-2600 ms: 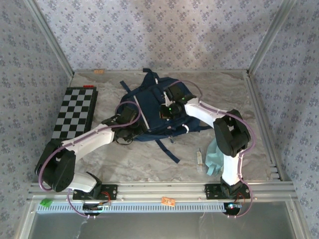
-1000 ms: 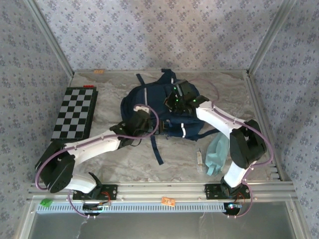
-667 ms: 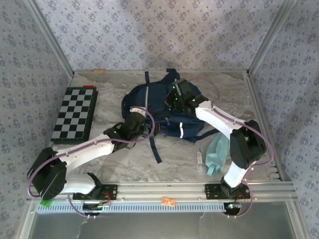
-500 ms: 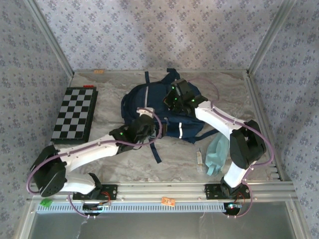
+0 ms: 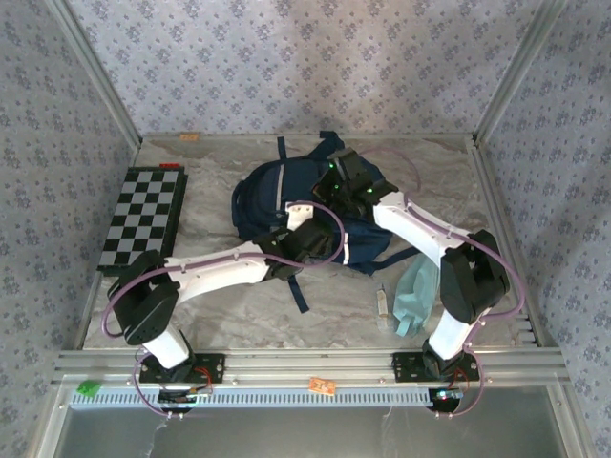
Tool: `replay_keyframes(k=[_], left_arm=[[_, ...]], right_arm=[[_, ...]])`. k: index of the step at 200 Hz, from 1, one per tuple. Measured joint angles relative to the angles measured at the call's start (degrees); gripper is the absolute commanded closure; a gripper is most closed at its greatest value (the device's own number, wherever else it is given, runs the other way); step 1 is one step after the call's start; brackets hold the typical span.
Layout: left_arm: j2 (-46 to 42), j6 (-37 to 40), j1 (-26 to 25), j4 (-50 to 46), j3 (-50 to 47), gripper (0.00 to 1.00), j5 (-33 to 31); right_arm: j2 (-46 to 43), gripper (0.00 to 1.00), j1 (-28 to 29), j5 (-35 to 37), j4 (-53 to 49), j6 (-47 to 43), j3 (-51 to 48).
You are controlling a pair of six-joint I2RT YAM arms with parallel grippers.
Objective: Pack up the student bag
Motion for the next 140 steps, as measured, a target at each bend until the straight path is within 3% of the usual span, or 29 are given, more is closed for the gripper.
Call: replay_keyframes(k=[17,39,92,117,140], left_arm=[[-0.33,-0.22,0.52,-0.55,-0.17,0.2,-0.87],[-2.27,1.14,1.2,-0.57,-1.7,0.25,0.07],[-3.32,9.99,1.95,-0.07,-1.27,0.27,6.64],[-3.32,13.92,2.32,0.17,0.0,0.35,9.94],[-2.86,16.13,3.28,0.74,1.46,0.5,12.83]], right_arm=[[0.66,1.0,0.0,0.0,-0.02,0.0,0.98],[1.18,1.0,0.02,-0.02,0.02,0.0,1.68],[1.51,1.0,0.0,-0.02,0.04,0.02,2.08],[1.64,1.0,-0.04,-0.02,0.02,0.02,2.27],[2.27,1.0,-0.04,-0.07,0.02,0.15,3.17]])
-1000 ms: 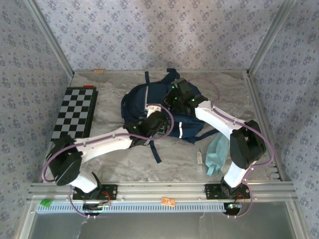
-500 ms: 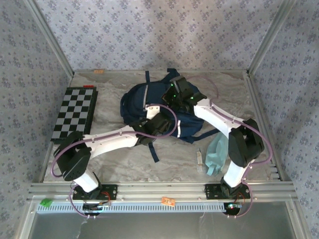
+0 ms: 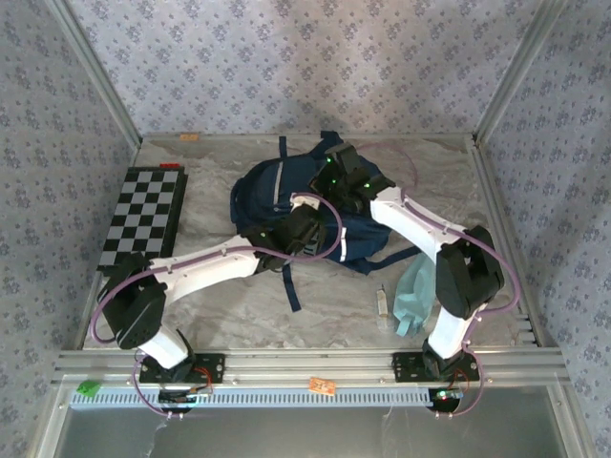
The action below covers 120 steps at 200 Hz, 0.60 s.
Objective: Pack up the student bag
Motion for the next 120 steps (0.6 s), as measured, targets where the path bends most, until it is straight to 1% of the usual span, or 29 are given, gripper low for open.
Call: replay_keyframes(k=[42,97,120], left_arm=[[1.01,-0.96,0.5,-0.42,2.71,0.49,2.51],[2.62,-9.64,0.37,-2.6,2.95,0.48,3.1],[4.46,-10.69,0.35,-2.32,2.95,0.49,2.64]], right_arm=[[1.11,1.0,-0.02,-0.87,0.52,1.4,0.81],[1.49,1.0,-0.2,-1.51,1.18,2.71,1.07],[1.53,1.0,-0.22,-1.53,1.22,2.73,1.16]])
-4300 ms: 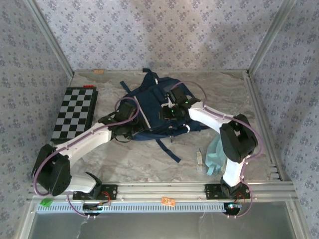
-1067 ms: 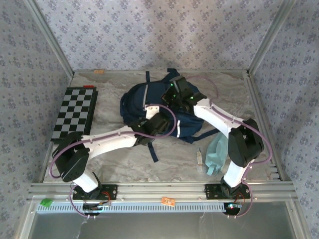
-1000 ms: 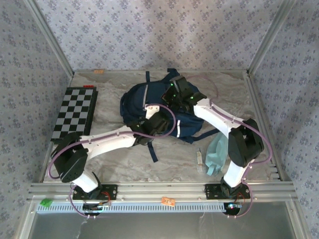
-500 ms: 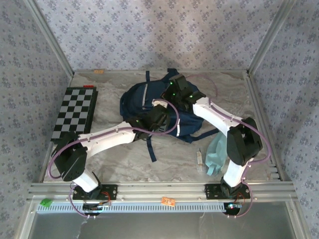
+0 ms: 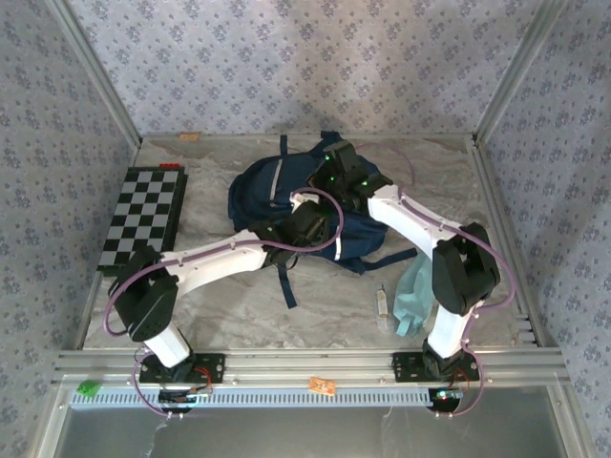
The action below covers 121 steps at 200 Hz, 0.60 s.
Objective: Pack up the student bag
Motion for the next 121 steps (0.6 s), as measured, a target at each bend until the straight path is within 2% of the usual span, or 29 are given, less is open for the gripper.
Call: replay_keyframes(k=[54,121], left_arm=[[1.38,2.4,0.39,2.16,2.36,0.55,-2.82],[2.56,3.04,1.14,1.9,3.43,0.75,-4.26]], right_arm=[[0.02,1.0,0.0,0.04,0.5,0.17,0.0],[0.66,1.0,-0.35,0.09,2.67,0.81,-0.07]])
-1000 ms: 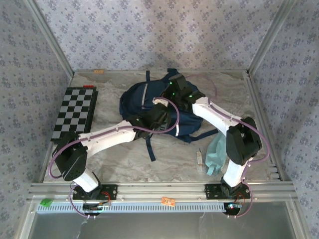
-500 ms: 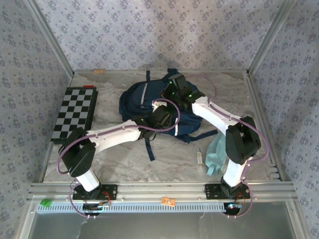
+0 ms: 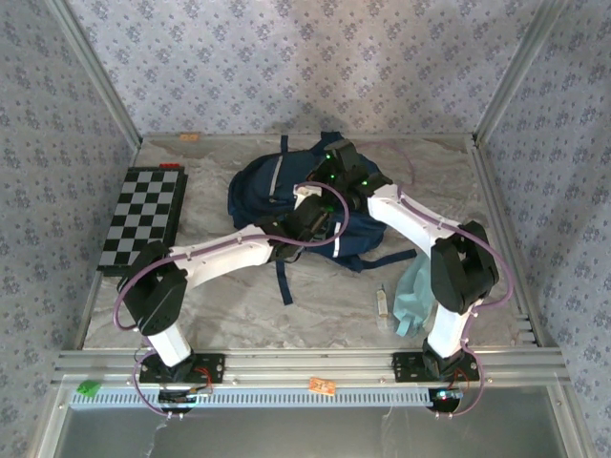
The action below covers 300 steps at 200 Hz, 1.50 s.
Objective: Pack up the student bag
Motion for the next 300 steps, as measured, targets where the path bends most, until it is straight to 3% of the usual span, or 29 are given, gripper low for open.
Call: replay_keyframes(k=[39,117,152,210,245,278,300], left_arm=[[-0.42,0.63,0.37,0.26,-0.76,0.87,0.02],[-8.76,0.63,4.31,-0.68,-8.44,0.94,4.9],[-12.17,3.02,10.21,-0.17,-12.11,0.84,11.69],[-9.97,9.7,10.91,4.52,-12.68,0.76,13.51],[-8.0,12.92,10.97,6.84,-12.68,0.83,12.92],[-8.0,15.06,11.34,8.41,-13.35,1.0,12.2],[-8.76,15.63,12.33,8.33,-14.36,1.0,12.52]], right_arm=[[0.0,1.0,-0.02,-0.02,-0.09,-0.28,0.0],[-1.16,1.0,0.48,-1.66,-0.83,-2.69,-1.22],[-1.51,1.0,0.85,-2.01,-1.18,-4.15,-1.55],[-1.51,1.0,1.27,-1.97,-1.64,-4.81,-1.42],[-1.42,1.0,1.49,-1.75,-1.9,-5.03,-1.4],[-1.29,1.0,1.49,-1.53,-2.29,-5.92,-1.09],[-1.29,1.0,1.46,-1.68,-2.75,-7.3,-1.09]])
